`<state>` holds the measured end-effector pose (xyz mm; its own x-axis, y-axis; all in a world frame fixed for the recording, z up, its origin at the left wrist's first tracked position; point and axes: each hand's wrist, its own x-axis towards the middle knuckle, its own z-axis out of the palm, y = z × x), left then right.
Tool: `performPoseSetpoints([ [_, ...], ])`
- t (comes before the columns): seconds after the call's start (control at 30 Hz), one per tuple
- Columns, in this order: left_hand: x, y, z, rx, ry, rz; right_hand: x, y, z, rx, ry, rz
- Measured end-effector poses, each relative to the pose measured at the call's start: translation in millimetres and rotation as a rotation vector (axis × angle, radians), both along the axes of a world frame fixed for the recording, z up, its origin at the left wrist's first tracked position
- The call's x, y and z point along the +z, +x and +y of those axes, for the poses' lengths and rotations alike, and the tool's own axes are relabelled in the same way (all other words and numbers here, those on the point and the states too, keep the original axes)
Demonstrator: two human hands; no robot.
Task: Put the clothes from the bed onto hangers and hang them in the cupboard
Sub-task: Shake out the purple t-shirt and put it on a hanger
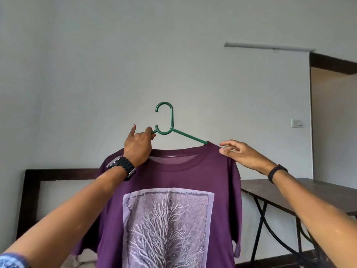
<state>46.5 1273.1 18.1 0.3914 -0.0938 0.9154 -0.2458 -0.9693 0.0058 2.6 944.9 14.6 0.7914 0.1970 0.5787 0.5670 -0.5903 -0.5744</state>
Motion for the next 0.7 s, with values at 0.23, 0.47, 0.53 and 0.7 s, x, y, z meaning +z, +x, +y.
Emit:
performPoseSetpoints([
  [0.23,44.3,14.4,-65.4,-0.037,-0.060,-0.028,43.5,-16.7,-14.6,-0.158,-0.074,-0.245],
  [0.47,73.5,30.6,-182.4,-0.227,-0.293,0.011,66.0,-30.7,-80.3,-0.397,0.033,-0.510],
  [0.53,66.8,33.4,-225.8,-0.329,-0.328,-0.046,64.3,-32.3,-108.9,-0.466,0.051,-0.561],
  [0.7,16.9,29.7,-338.5,-0.620,-0.143,-0.184,53.2,-38.3,-193.3,-0.597,0.042,-0.668],
])
